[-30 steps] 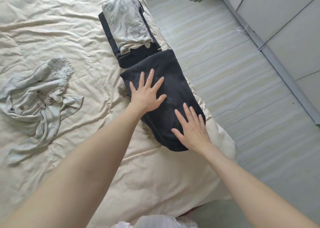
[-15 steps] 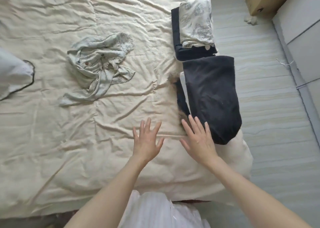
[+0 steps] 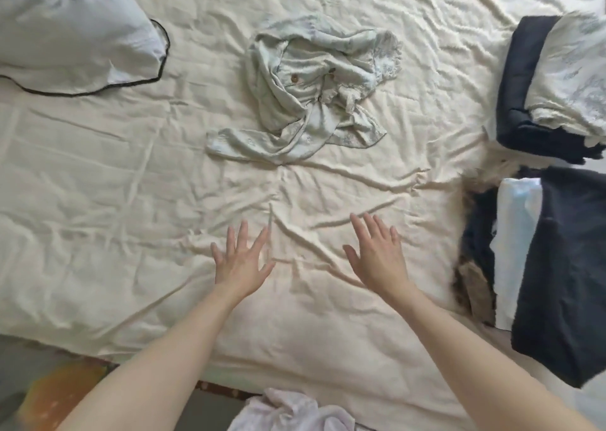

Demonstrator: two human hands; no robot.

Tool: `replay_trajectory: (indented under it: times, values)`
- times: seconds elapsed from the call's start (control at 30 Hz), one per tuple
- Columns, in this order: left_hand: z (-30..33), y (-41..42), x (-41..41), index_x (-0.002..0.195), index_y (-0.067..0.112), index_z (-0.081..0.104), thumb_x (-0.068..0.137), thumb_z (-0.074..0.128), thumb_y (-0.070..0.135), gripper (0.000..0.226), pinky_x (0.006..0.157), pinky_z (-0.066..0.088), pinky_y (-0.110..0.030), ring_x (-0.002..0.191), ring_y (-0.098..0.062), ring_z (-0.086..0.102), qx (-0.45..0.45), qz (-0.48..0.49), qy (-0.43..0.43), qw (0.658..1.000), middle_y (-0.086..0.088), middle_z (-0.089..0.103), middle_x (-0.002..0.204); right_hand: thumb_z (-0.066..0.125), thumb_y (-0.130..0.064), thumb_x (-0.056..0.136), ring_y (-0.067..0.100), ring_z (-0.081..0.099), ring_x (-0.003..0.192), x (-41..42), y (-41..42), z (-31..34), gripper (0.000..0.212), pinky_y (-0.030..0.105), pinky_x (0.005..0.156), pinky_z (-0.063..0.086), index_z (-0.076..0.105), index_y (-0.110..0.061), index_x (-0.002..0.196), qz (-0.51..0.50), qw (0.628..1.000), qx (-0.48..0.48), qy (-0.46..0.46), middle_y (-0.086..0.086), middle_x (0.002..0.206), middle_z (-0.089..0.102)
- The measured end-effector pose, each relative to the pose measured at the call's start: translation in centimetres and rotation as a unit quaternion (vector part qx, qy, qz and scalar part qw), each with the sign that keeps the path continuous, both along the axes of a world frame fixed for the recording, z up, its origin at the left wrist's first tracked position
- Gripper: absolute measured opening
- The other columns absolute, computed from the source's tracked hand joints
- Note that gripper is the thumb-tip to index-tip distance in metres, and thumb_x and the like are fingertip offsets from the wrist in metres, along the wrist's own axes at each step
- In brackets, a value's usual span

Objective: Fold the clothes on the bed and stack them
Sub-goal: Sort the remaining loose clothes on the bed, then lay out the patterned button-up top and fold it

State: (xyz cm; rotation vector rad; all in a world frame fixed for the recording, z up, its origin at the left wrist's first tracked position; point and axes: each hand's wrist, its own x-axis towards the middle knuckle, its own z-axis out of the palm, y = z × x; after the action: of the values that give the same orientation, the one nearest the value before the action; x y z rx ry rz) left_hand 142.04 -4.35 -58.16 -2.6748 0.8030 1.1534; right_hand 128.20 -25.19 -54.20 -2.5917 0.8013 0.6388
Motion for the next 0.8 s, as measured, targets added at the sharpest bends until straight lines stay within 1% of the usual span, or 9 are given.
replay_trajectory:
  times: [0.2, 0.27, 0.37, 0.43, 0.5, 0.57, 0.6, 0.7, 0.8]
  values:
    - [-4.0, -0.8, 10.3, 0.147, 0.04, -0.016, 0.085, 0.056, 0.059, 0.097, 0.109, -0.001, -0.066, 0.141, -0.03, -0.027, 0.002, -0.007, -0.018, 1.0, -0.005, -0.031, 0.154, 0.042, -0.039, 0.098, 0.025, 0.015, 0.145, 10.6, -1.6, -3.8, 0.063, 0.045, 0.115, 0.016, 0.015, -0.018, 0.151, 0.036, 0.999, -0.005, 0.009, 0.008, 0.157, 0.019]
    - [-5.0, -1.4, 12.8, 0.146, 0.04, -0.019, 0.08, 0.061, 0.06, 0.106, 0.108, -0.001, -0.067, 0.141, -0.03, -0.028, 0.017, 0.007, 0.003, 1.0, -0.005, -0.033, 0.153, 0.044, -0.038, 0.097, 0.027, 0.019, 0.144, 14.9, -3.4, -4.7, 0.063, 0.045, 0.114, 0.021, 0.019, -0.015, 0.15, 0.048, 0.999, -0.02, -0.005, 0.009, 0.156, 0.022]
    - [-6.9, -1.7, 13.7, 0.144, 0.041, -0.022, 0.073, 0.066, 0.063, 0.115, 0.108, 0.007, -0.067, 0.142, -0.029, -0.026, 0.061, 0.021, 0.035, 0.997, -0.006, -0.034, 0.152, 0.047, -0.039, 0.096, 0.028, 0.023, 0.141, 21.2, -6.7, -6.0, 0.065, 0.046, 0.111, 0.027, 0.022, -0.01, 0.148, 0.038, 0.997, -0.047, -0.052, 0.011, 0.153, 0.027]
    - [-8.3, -1.8, 13.3, 0.143, 0.04, -0.024, 0.069, 0.066, 0.065, 0.12, 0.108, 0.009, -0.067, 0.142, -0.029, -0.025, 0.083, 0.025, 0.02, 0.996, -0.007, -0.033, 0.153, 0.048, -0.043, 0.094, 0.03, 0.024, 0.14, 25.0, -8.6, -7.0, 0.069, 0.049, 0.111, 0.029, 0.021, -0.01, 0.149, 0.029, 0.995, -0.054, -0.078, 0.012, 0.153, 0.027]
    - [-9.7, -2.2, 13.5, 0.142, 0.039, -0.027, 0.066, 0.066, 0.068, 0.124, 0.107, 0.01, -0.068, 0.142, -0.03, -0.024, 0.084, 0.025, -0.006, 0.996, -0.008, -0.032, 0.153, 0.05, -0.049, 0.092, 0.032, 0.028, 0.137, 28.0, -9.7, -8.4, 0.072, 0.052, 0.105, 0.033, 0.022, -0.014, 0.148, 0.026, 0.994, -0.058, -0.087, 0.011, 0.152, 0.029]
    - [-10.2, -2.3, 13.5, 0.142, 0.039, -0.027, 0.063, 0.065, 0.07, 0.126, 0.107, 0.011, -0.068, 0.143, -0.031, -0.023, 0.08, 0.019, -0.016, 0.996, -0.009, -0.031, 0.153, 0.053, -0.049, 0.09, 0.034, 0.033, 0.131, 29.8, -9.7, -9.9, 0.066, 0.05, 0.097, 0.039, 0.03, -0.016, 0.143, 0.034, 0.996, -0.05, -0.067, 0.011, 0.146, 0.034]
    - [-10.4, -2.3, 13.5, 0.142, 0.039, -0.028, 0.062, 0.065, 0.071, 0.127, 0.107, 0.011, -0.068, 0.143, -0.031, -0.023, 0.078, 0.016, -0.021, 0.997, -0.009, -0.03, 0.153, 0.054, -0.044, 0.091, 0.034, 0.035, 0.129, 30.4, -9.4, -10.7, 0.058, 0.048, 0.095, 0.041, 0.037, -0.015, 0.139, 0.018, 0.996, -0.039, -0.074, 0.012, 0.143, 0.037]
    - [-10.9, -2.4, 13.5, 0.141, 0.04, -0.028, 0.059, 0.065, 0.072, 0.128, 0.107, 0.012, -0.068, 0.143, -0.03, -0.023, 0.081, 0.018, -0.025, 0.996, -0.009, -0.03, 0.154, 0.051, -0.021, 0.094, 0.029, 0.047, 0.115, 31.6, -8.8, -12.0, 0.031, 0.033, 0.09, 0.04, 0.06, -0.01, 0.122, -0.105, 0.978, -0.004, -0.18, 0.01, 0.126, 0.052]
    - [-11.1, -2.3, 13.7, 0.141, 0.04, -0.028, 0.059, 0.066, 0.072, 0.129, 0.106, 0.012, -0.068, 0.143, -0.03, -0.023, 0.081, 0.016, -0.024, 0.996, -0.008, -0.03, 0.153, 0.049, -0.01, 0.095, 0.024, 0.054, 0.097, 31.5, -8.3, -12.1, 0.025, 0.028, 0.081, 0.039, 0.069, -0.002, 0.106, -0.146, 0.964, 0.013, -0.222, 0.01, 0.108, 0.061]
